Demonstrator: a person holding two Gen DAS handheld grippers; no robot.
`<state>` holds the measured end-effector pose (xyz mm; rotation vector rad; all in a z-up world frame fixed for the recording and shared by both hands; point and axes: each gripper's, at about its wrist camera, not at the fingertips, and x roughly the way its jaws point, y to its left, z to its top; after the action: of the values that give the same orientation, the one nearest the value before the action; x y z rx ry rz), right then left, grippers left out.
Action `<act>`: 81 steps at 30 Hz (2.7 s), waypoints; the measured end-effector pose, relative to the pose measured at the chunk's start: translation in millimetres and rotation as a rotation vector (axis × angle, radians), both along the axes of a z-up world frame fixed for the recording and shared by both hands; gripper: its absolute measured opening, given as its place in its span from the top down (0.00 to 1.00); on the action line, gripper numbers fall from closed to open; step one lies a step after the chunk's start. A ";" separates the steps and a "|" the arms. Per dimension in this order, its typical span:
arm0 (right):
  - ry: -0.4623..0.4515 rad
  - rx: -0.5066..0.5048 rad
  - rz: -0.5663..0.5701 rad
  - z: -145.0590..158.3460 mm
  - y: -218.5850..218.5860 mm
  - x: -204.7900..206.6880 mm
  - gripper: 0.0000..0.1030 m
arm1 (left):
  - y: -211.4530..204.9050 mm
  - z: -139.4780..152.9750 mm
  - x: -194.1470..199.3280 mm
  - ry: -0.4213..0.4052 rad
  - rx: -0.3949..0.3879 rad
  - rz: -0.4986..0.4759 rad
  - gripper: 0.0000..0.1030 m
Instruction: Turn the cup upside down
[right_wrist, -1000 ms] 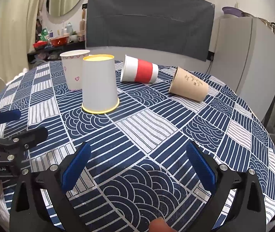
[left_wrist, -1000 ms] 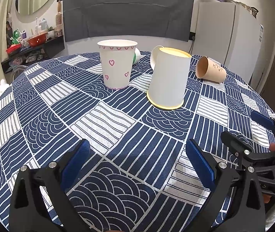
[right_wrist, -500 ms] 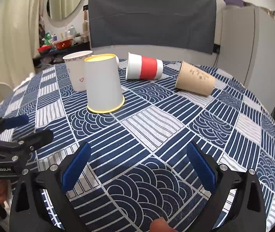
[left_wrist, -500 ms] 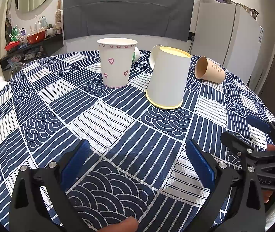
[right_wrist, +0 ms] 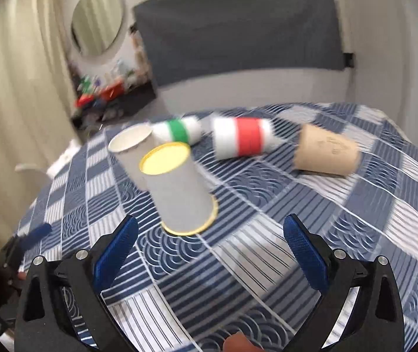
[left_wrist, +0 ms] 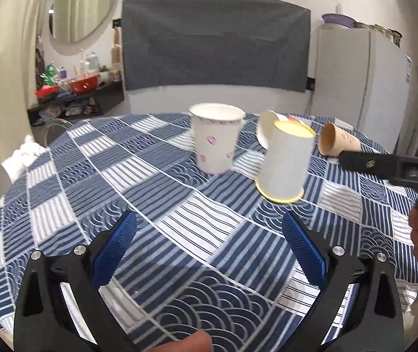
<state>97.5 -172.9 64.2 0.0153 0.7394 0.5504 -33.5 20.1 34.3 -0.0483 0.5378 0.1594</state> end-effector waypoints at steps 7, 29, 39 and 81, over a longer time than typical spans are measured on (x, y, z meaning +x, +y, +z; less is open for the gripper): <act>0.063 -0.001 0.117 -5.9 51.8 52.2 0.10 | 13.9 0.8 -3.7 -0.016 0.001 -0.034 0.06; 0.590 0.676 -0.166 -42.2 -94.1 98.4 0.07 | 3.5 -12.0 14.6 0.090 -0.117 -0.101 0.06; -0.060 -0.010 -0.151 -28.6 -47.6 -34.6 0.07 | -17.9 -14.0 24.3 0.073 -0.100 -0.049 0.06; -0.141 -0.180 -0.155 -52.1 -27.6 -59.8 0.08 | -22.9 -31.0 25.7 0.125 -0.075 -0.034 0.06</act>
<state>37.7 -200.5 12.1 -0.1312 0.6417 0.3322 -7.8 -2.8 3.3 -0.1027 0.6685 0.1099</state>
